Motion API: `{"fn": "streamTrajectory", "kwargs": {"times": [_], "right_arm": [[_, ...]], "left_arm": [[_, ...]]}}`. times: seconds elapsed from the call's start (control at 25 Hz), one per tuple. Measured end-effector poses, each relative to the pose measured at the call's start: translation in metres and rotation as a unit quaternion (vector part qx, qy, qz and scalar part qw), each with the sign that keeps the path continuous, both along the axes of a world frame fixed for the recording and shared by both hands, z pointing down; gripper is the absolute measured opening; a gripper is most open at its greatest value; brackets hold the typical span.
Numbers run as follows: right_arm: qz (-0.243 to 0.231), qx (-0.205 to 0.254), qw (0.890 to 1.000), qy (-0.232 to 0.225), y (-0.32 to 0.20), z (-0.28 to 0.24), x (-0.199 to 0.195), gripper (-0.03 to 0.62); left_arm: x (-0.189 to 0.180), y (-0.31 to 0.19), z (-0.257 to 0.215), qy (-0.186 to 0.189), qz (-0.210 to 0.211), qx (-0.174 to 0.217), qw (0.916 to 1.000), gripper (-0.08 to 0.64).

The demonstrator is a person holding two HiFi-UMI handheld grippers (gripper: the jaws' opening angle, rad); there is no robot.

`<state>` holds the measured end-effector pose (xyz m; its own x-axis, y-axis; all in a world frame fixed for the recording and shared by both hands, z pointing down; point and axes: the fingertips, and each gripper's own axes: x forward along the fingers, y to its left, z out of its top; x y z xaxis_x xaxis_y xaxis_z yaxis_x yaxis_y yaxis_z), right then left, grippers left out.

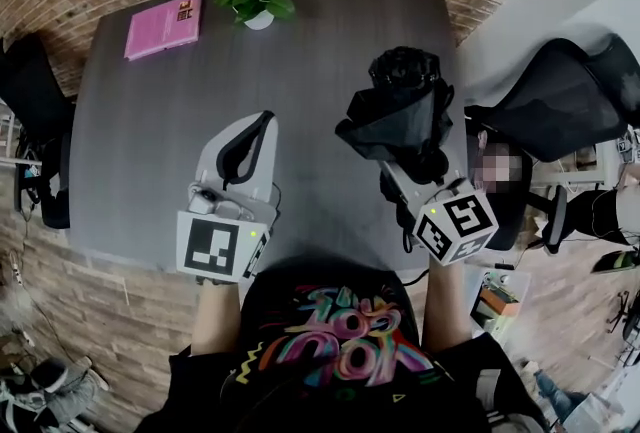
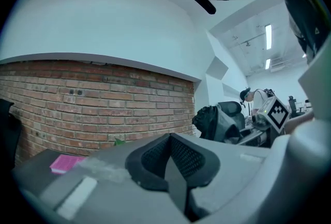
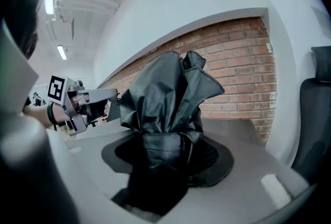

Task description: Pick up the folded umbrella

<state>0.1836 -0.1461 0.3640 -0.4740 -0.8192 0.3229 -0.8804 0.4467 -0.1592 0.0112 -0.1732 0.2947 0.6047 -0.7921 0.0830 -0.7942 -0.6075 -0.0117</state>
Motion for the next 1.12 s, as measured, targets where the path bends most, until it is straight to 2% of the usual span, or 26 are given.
{"fn": "streamTrajectory", "kwargs": {"times": [0.2,0.56,0.72,1.12], "right_arm": [[0.022,0.052,0.998,0.006,0.007,-0.029,0.014,0.247],[0.051,0.127,0.99,0.016,0.021,-0.066,0.03,0.247],[0.054,0.138,0.989,0.009,0.023,-0.07,0.03,0.247],[0.051,0.135,0.99,-0.003,0.021,-0.066,0.022,0.247]], "left_arm": [[0.002,-0.002,-0.001,0.002,0.006,0.004,1.0,0.002],[-0.001,-0.006,0.004,0.009,-0.003,-0.014,0.9999,0.002],[-0.001,-0.007,0.001,0.003,0.004,0.002,1.0,0.002],[-0.006,-0.005,0.002,0.003,-0.001,-0.003,1.0,0.002]]}}
